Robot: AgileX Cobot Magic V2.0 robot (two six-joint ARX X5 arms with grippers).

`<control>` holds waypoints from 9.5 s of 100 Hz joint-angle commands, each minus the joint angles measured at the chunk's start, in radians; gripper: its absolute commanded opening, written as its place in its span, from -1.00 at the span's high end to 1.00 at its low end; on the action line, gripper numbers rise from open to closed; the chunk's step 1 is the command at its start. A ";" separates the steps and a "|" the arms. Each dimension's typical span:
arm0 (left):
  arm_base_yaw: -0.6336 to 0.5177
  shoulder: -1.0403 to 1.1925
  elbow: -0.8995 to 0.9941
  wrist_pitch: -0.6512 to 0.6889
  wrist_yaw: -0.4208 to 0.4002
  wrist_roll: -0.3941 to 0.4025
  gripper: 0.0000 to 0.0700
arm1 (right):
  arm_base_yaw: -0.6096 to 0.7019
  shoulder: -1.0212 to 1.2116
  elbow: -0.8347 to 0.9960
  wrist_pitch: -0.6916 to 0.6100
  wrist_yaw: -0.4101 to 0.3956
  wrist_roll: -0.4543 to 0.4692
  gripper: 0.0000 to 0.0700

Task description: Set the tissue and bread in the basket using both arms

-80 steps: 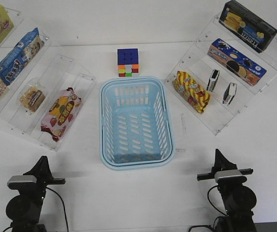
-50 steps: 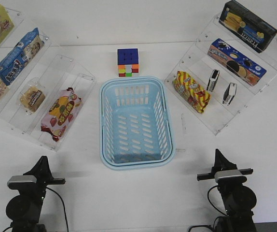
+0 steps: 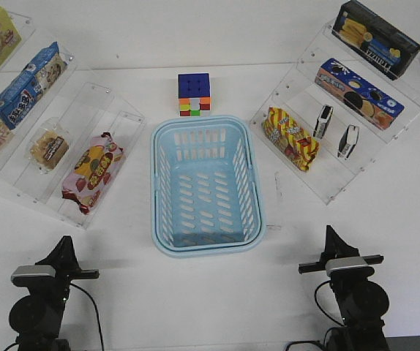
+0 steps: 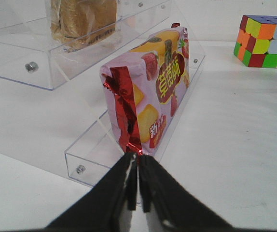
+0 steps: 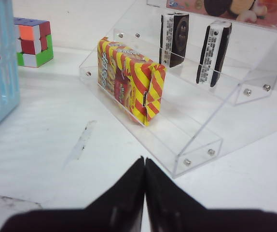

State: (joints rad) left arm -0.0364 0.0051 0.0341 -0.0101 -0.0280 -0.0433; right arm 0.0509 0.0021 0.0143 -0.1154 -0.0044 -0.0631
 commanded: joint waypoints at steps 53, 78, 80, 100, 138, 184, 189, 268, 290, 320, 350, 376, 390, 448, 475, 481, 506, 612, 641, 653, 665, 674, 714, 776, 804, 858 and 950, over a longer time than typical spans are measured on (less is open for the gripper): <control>0.002 -0.002 -0.020 0.011 -0.002 0.008 1.00 | -0.001 0.210 0.325 -0.135 0.193 0.388 1.00; 0.002 -0.002 -0.020 0.011 -0.002 0.008 1.00 | -0.001 0.676 0.635 -0.185 0.179 0.276 -0.27; 0.002 -0.002 -0.020 0.011 -0.002 0.008 1.00 | -0.001 0.711 0.658 -0.185 0.179 0.265 -0.42; 0.002 -0.002 -0.020 0.011 -0.002 0.008 1.00 | -0.037 1.041 0.892 -0.184 0.196 0.193 -0.38; 0.002 -0.002 -0.020 0.011 -0.002 0.008 1.00 | -0.144 1.455 1.155 -0.145 0.168 0.159 -0.38; 0.002 -0.002 -0.020 0.011 -0.001 0.008 1.00 | -0.159 1.418 1.164 -0.096 0.104 0.114 1.00; 0.002 -0.002 -0.020 0.011 -0.001 0.008 1.00 | -0.154 1.359 1.164 -0.098 0.079 0.115 1.00; 0.002 -0.002 -0.020 0.011 -0.001 -0.008 1.00 | 0.447 1.337 1.164 -0.179 -0.352 0.138 -0.12; 0.002 -0.002 -0.020 0.012 0.002 -0.142 1.00 | 0.397 1.211 1.173 -0.171 -0.224 0.135 0.65; 0.002 -0.002 0.007 0.009 0.008 -0.494 1.00 | 0.281 0.849 0.952 -0.089 -0.046 0.089 1.00; 0.002 0.174 0.285 -0.058 0.052 -0.396 1.00 | 0.246 0.520 0.464 0.243 0.032 0.185 1.00; 0.004 0.639 0.657 -0.184 0.034 0.025 0.63 | 0.246 0.523 0.460 0.212 0.031 0.198 1.00; 0.004 0.851 0.818 -0.212 -0.087 0.099 -0.68 | 0.246 0.523 0.460 0.204 0.031 0.198 1.00; 0.020 1.401 1.181 -0.245 -0.298 0.230 -0.51 | 0.246 0.523 0.460 0.187 0.031 0.198 1.00; 0.026 1.440 1.196 -0.251 -0.298 0.232 1.00 | 0.246 0.523 0.460 0.187 0.031 0.198 1.00; 0.026 1.432 1.207 -0.253 -0.297 0.233 1.00 | 0.246 0.523 0.460 0.187 0.031 0.198 1.00; -0.024 1.313 1.276 -0.259 -0.138 0.220 1.00 | 0.246 0.523 0.460 0.187 0.031 0.198 1.00; -0.418 1.162 1.297 -0.357 0.133 0.058 0.97 | 0.246 0.522 0.460 0.185 0.031 0.194 1.00; -0.321 0.982 1.225 -0.468 -0.028 0.058 1.00 | 0.246 0.522 0.460 0.186 0.031 0.194 1.00; -0.307 0.843 1.018 -0.319 -0.024 0.055 1.00 | 0.246 0.522 0.460 0.187 0.031 0.194 1.00; -0.308 0.726 0.813 -0.174 -0.024 0.048 1.00 | 0.246 0.522 0.460 0.187 0.031 0.194 1.00; -0.308 0.689 0.763 -0.200 -0.024 0.050 1.00 | 0.246 0.522 0.460 0.187 0.031 0.194 1.00; -0.309 0.626 0.763 -0.277 -0.024 0.050 1.00 | 0.246 0.522 0.460 0.188 0.031 0.194 1.00; -0.015 0.179 0.159 0.116 -0.008 -0.026 1.00 | 0.246 0.522 0.460 0.189 0.031 0.194 1.00; -0.008 -0.005 -0.009 0.101 0.013 -0.017 1.00 | 0.246 0.522 0.460 0.189 0.031 0.194 1.00; -0.009 -0.001 -0.020 0.015 0.031 0.092 1.00 | 0.246 0.522 0.460 0.189 0.031 0.194 1.00; -0.009 -0.001 -0.020 0.012 0.031 0.092 1.00 | 0.142 0.293 0.208 0.178 0.038 -0.122 1.00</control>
State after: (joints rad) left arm -0.0441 0.0055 0.0341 -0.0082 0.0002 0.0387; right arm 0.2142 0.3481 0.2764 0.0608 0.0364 -0.1116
